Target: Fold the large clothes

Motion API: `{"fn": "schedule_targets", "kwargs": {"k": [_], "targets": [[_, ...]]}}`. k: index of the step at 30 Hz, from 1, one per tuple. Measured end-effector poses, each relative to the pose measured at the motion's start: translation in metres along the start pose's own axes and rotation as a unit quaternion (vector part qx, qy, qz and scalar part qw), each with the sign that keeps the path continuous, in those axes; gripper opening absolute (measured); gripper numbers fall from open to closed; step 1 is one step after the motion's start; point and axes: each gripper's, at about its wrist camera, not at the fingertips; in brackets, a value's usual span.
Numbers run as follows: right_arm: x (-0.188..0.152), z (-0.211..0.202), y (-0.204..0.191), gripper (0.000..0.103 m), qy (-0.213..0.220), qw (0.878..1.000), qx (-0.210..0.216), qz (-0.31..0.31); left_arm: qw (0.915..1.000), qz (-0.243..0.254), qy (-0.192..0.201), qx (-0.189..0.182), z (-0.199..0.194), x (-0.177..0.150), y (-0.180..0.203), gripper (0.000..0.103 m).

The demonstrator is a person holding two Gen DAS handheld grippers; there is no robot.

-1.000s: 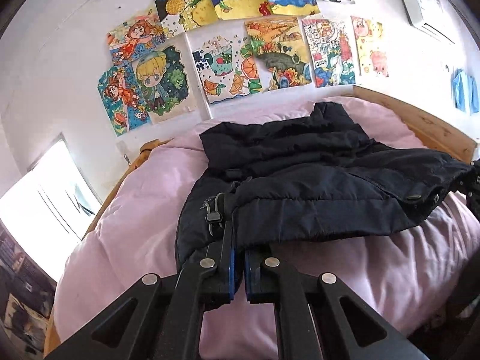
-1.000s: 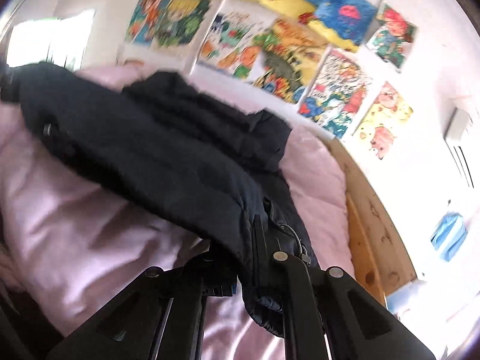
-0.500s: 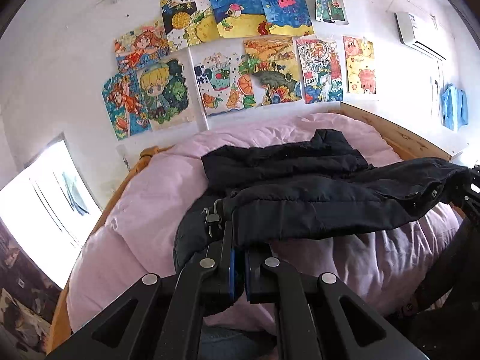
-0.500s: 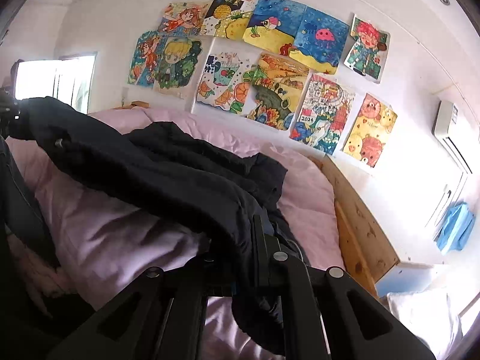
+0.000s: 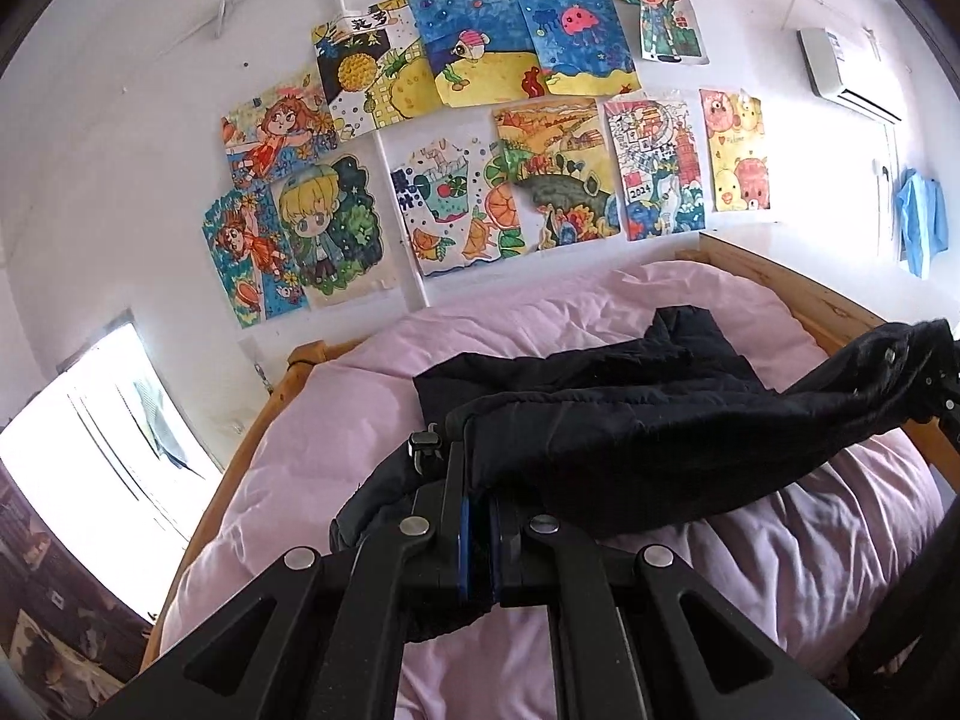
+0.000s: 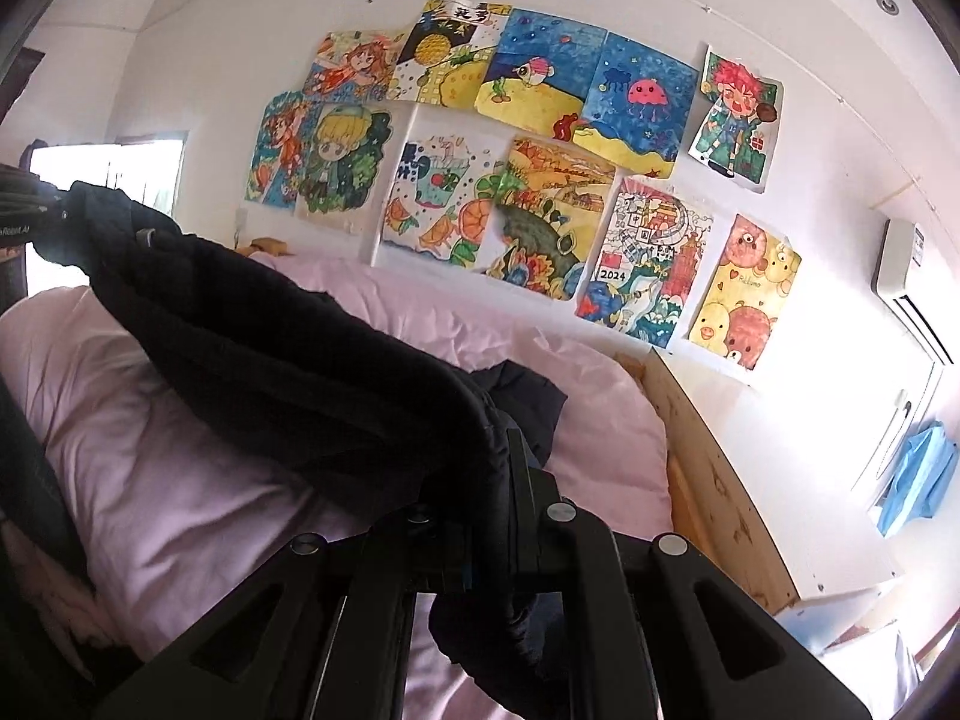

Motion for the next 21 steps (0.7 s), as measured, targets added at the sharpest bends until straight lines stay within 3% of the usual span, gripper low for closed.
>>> {"fn": "schedule_targets", "kwargs": {"k": [13, 21], "targets": [[0.027, 0.044, 0.000, 0.007, 0.028, 0.999, -0.018, -0.009, 0.9998, -0.002, 0.014, 0.010, 0.037, 0.027, -0.002, 0.006], [0.053, 0.079, 0.004, 0.007, 0.034, 0.998, -0.035, -0.035, 0.9995, 0.012, 0.015, 0.026, 0.075, 0.064, 0.004, 0.006]]}}
Point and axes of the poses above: each gripper's, at about its wrist camera, not at the fingertips, and z roughly the way its jaws point, y to its right, x to its top, and after that the axes turned 5 degrees about -y, right-handed
